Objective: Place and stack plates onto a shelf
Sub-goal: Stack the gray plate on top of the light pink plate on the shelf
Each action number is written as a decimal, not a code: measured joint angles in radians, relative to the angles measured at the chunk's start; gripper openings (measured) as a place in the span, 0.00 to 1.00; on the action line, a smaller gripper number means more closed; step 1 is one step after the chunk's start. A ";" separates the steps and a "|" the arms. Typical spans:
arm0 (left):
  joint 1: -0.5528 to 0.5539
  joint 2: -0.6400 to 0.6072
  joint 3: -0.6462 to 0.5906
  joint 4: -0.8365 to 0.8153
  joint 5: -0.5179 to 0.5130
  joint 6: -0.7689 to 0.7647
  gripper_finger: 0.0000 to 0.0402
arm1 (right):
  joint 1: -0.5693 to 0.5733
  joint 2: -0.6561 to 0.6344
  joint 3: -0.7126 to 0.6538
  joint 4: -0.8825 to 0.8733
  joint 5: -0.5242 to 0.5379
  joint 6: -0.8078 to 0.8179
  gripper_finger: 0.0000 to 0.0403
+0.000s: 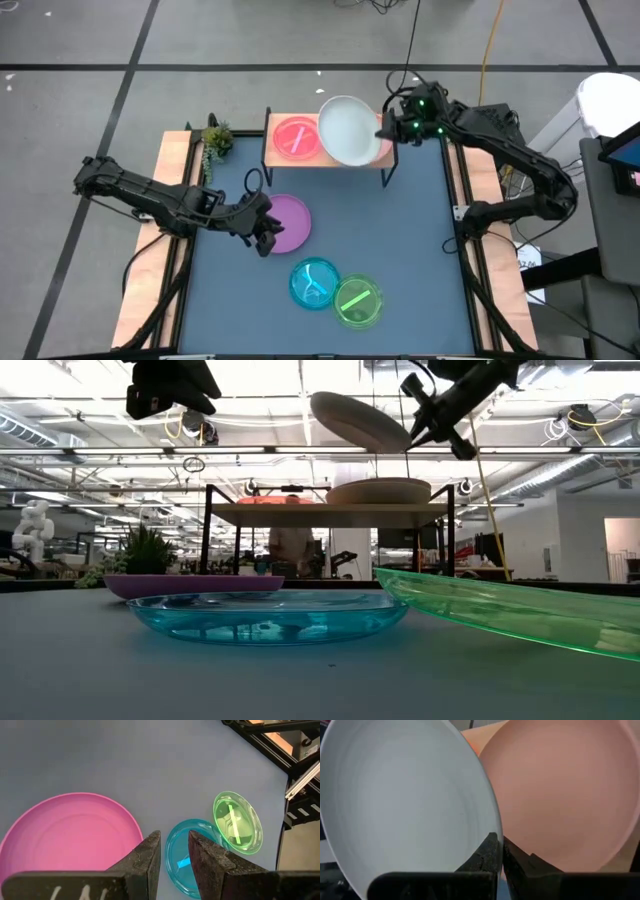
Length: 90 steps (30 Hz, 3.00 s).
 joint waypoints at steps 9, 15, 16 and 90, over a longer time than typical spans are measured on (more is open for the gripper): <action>0.000 0.000 0.000 0.000 0.002 -0.010 0.26 | -0.071 0.095 0.175 -0.089 -0.024 -0.103 0.00; 0.000 0.000 0.000 0.000 0.002 -0.005 0.26 | -0.111 0.161 0.295 -0.212 -0.026 -0.191 0.00; 0.000 0.000 0.000 0.000 0.002 -0.009 0.26 | -0.117 0.169 0.306 -0.227 -0.035 -0.200 0.00; 0.021 0.000 0.000 0.000 -0.037 -0.020 0.26 | -0.192 0.410 0.436 -0.541 0.077 -0.526 0.07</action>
